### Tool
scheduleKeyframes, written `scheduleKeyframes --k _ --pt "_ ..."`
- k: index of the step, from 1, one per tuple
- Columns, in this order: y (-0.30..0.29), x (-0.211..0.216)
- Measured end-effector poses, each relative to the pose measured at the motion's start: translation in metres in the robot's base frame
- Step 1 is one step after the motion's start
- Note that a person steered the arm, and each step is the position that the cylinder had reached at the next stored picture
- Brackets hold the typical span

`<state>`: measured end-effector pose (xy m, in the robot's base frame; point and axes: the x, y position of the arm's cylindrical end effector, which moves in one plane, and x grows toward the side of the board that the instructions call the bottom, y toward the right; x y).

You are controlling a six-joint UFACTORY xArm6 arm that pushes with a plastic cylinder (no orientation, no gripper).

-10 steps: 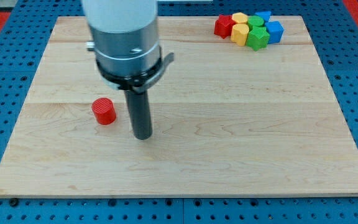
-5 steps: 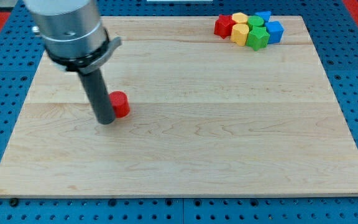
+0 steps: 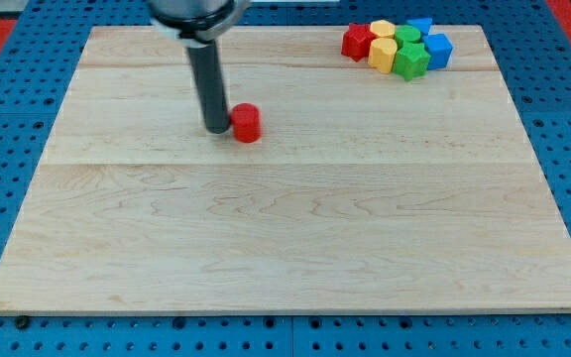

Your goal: Push the red circle closer to the group of blocks

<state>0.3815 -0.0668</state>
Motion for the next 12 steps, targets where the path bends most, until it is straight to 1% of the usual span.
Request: scheduleKeyframes --k 1,2,3,4,5,6,7,9,10,11,12 --pt "0.044 -0.007" --pt "0.064 -0.002" --pt "0.068 0.02" --pt "0.083 0.021" --pt "0.095 0.002" --pt "0.097 -0.029" --pt "0.113 -0.046" --pt "0.124 -0.028" --pt "0.135 -0.037" --pt "0.153 -0.058" --pt "0.162 -0.068"
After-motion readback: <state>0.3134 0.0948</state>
